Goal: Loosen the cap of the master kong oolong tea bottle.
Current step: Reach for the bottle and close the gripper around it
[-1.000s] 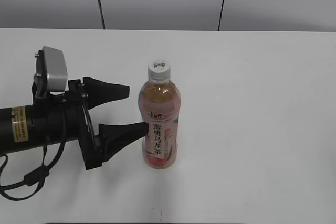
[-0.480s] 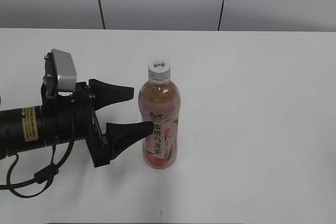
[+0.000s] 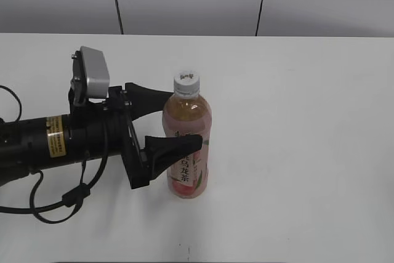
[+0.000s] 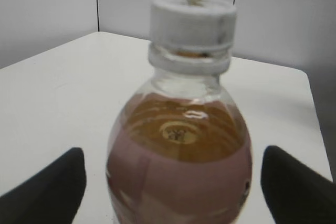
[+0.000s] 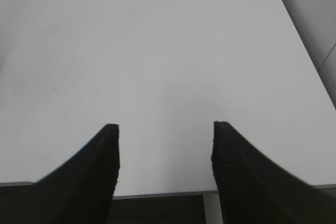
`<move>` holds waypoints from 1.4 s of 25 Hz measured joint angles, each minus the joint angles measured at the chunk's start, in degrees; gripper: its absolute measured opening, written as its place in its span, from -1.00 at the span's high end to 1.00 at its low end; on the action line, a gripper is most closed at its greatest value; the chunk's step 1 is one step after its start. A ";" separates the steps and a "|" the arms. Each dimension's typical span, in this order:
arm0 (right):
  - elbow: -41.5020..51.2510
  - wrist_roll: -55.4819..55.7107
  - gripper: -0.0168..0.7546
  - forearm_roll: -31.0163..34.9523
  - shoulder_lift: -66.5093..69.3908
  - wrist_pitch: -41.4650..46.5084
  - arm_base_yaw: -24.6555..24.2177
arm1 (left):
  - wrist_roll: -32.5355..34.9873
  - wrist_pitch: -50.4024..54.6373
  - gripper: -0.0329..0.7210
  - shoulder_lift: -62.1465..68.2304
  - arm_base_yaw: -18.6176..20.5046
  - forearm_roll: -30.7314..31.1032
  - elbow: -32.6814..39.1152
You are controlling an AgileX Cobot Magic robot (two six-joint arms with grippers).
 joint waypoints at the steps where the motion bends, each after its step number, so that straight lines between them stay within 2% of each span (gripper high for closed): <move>1: 0.00 0.00 -0.15 0.00 0.00 0.00 0.00 | -0.26 0.00 -0.72 0.00 -0.12 -0.08 -0.33; 12: 0.00 0.00 -0.15 0.00 0.00 0.00 0.00 | -1.26 -0.16 -0.70 2.24 -3.49 -1.96 -2.67; 30: 0.00 0.00 -0.15 0.00 0.00 0.00 0.00 | -1.29 -0.06 -0.66 6.32 -3.61 -3.21 -5.88; 32: 0.00 0.00 -0.15 0.00 0.00 0.00 0.00 | -1.29 -0.06 -0.62 6.32 -3.61 -3.21 -5.99; 35: 0.00 0.00 -0.15 0.00 0.00 0.00 0.00 | -1.29 -0.18 -0.44 6.32 -3.67 -2.93 -5.99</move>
